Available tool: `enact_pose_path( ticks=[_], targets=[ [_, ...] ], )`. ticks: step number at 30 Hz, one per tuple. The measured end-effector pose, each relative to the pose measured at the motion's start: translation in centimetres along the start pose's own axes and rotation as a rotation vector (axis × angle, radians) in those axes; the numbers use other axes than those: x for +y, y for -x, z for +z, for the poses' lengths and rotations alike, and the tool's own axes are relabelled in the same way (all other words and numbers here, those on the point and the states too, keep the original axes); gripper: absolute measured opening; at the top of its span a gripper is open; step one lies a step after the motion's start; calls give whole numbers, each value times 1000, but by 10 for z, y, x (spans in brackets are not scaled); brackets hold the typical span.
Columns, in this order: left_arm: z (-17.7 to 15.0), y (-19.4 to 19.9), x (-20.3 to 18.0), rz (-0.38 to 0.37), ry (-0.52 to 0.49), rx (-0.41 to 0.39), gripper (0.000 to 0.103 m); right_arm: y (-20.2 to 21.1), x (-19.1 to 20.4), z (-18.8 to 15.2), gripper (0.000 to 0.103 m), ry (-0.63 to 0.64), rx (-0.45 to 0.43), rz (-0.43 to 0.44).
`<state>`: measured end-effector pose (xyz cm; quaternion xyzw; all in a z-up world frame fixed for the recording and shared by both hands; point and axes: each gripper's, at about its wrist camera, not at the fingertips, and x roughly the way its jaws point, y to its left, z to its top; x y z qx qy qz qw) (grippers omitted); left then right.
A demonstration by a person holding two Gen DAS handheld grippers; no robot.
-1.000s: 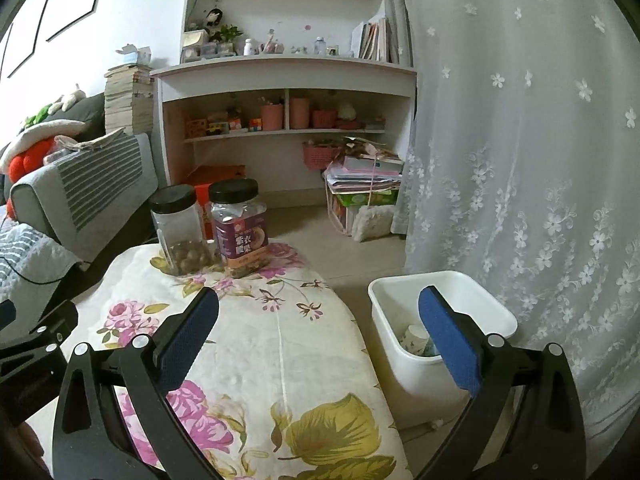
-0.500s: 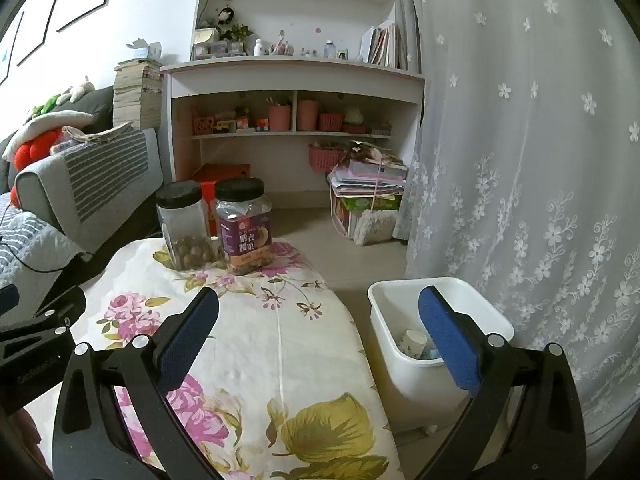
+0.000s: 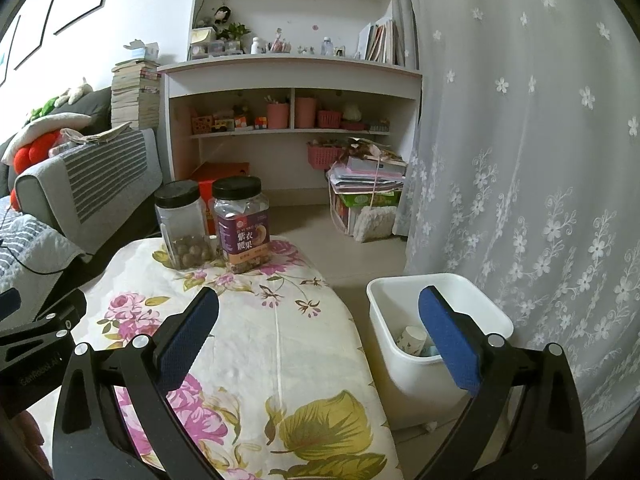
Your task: Collect trash
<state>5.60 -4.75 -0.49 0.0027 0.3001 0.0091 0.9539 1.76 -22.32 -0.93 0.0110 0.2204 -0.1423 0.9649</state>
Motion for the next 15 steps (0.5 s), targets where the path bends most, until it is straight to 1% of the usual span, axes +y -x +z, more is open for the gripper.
enact_pose_path(
  ticks=[15],
  targets=[
    [0,1,-2,-1,-6,-5,96,1,1,-2,96,0,8,3]
  ],
)
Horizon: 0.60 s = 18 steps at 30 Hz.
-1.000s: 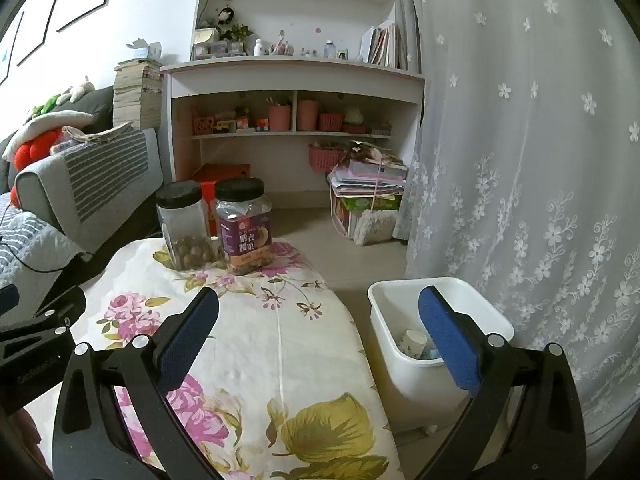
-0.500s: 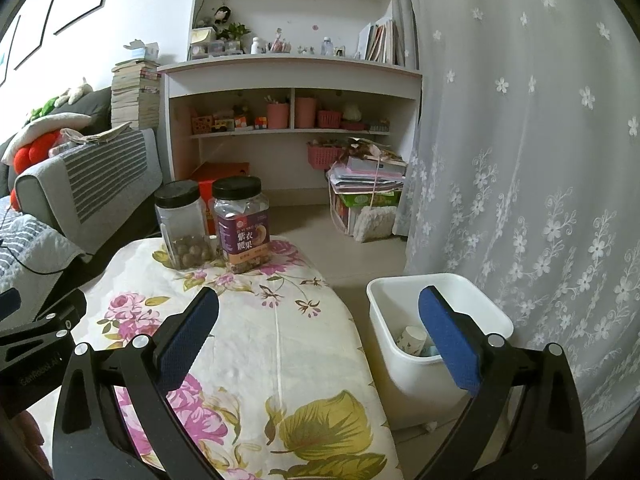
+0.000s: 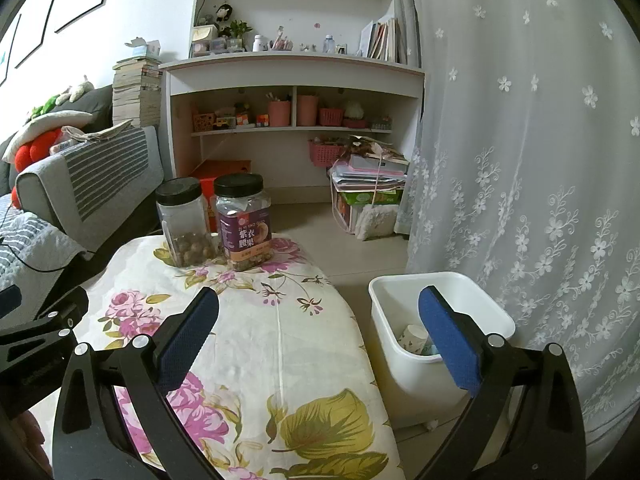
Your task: Collect trash
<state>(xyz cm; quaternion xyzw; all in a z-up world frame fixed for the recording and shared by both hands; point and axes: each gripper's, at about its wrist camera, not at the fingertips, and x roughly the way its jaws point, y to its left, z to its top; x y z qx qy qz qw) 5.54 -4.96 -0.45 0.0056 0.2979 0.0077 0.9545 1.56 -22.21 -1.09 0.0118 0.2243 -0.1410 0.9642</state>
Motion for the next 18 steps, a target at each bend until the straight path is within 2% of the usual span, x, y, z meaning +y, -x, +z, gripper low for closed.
enact_pose_path(
  ticks=[18],
  targets=[
    [-3,1,-3,-34,-60,-33,94,-1,-1,-4,96,-8,16,2]
  ],
)
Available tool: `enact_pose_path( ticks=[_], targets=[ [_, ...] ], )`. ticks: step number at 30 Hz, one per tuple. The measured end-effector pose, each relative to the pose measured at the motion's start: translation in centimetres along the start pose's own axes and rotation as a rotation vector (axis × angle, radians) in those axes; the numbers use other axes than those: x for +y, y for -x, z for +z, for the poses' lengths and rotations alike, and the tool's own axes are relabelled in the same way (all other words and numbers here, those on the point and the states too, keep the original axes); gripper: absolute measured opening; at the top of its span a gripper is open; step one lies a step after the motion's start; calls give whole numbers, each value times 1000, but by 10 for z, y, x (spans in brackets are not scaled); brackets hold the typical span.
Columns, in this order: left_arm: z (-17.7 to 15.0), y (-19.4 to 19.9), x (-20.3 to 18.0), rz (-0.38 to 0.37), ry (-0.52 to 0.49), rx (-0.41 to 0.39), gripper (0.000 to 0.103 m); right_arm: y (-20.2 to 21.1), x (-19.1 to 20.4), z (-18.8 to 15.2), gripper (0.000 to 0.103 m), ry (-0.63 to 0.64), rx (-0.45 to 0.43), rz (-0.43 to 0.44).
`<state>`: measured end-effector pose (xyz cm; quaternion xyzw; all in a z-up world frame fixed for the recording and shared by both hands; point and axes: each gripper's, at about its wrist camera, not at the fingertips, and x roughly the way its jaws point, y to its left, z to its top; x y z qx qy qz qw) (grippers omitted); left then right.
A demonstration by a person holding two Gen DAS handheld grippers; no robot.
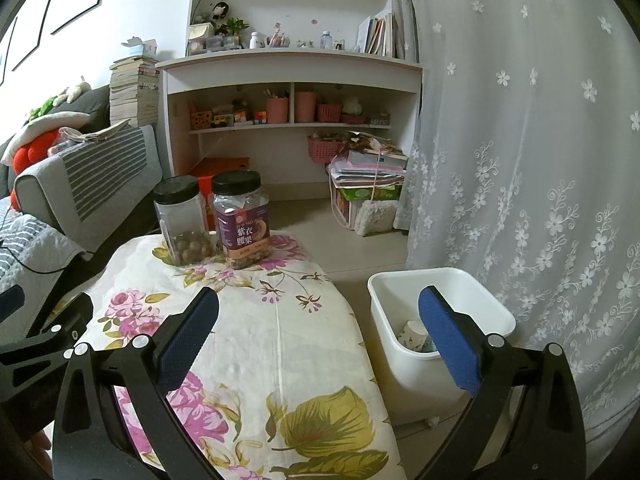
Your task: Collect trash
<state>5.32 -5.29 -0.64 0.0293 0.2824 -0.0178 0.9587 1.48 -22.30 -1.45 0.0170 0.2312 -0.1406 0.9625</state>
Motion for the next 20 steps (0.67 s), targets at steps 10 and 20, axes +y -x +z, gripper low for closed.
enact_pose_path(
  ticks=[10,20],
  targets=[
    [-1,0,1,-5,7,3,93,-1,-2,1,96,2,2,2],
    [0,1,6,14,58,12,94,-2,-3,1,96,1,9,2]
  ],
)
